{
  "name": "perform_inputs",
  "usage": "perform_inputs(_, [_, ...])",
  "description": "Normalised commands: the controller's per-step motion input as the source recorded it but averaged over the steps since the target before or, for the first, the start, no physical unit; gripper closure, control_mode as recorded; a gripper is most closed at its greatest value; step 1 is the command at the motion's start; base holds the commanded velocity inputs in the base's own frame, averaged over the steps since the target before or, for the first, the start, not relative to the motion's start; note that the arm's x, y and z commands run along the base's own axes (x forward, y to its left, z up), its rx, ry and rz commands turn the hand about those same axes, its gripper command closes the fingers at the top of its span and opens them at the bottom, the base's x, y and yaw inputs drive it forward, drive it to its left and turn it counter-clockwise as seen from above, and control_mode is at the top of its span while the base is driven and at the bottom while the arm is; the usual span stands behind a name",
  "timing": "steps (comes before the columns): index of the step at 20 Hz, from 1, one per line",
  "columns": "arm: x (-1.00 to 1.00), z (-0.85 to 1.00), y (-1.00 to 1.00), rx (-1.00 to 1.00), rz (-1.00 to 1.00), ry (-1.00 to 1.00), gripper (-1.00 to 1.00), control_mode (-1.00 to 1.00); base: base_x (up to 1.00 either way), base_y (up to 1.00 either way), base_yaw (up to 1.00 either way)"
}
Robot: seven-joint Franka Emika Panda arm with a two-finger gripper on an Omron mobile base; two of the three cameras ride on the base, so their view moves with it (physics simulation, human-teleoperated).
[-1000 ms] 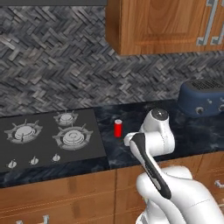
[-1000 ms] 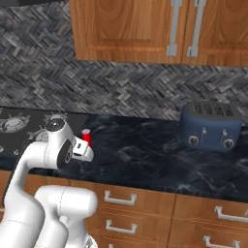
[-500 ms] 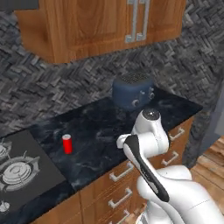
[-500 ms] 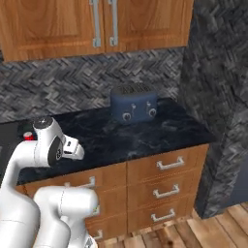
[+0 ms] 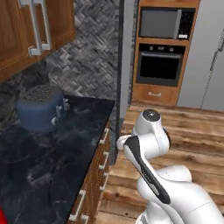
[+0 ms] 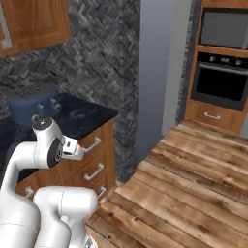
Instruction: Four empty soda cans are scattered around the kitchen. Gather all the cans and cluster them next to the stove for recycling.
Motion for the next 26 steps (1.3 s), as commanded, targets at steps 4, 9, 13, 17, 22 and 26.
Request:
perform_inputs(4, [0.0, 0.0, 0.0, 0.0, 0.0, 0.0, -1.0, 1.0, 0.0, 0.03, -1.0])
perform_inputs(9, [0.0, 0.0, 0.0, 0.0, 0.0, 0.0, -1.0, 1.0, 0.06, 0.09, -0.92])
perform_inputs(13, [0.0, 0.0, 0.0, 0.0, 0.0, 0.0, -1.0, 1.0, 0.17, 0.11, -0.79])
perform_inputs(17, [0.0, 0.0, 0.0, 0.0, 0.0, 0.0, -1.0, 1.0, 0.51, 0.14, -0.36])
perform_inputs(22, [0.0, 0.0, 0.0, 0.0, 0.0, 0.0, -1.0, 1.0, 0.63, 0.09, -0.15])
perform_inputs(26, [0.0, 0.0, 0.0, 0.0, 0.0, 0.0, -1.0, 1.0, 0.65, 0.09, -0.13])
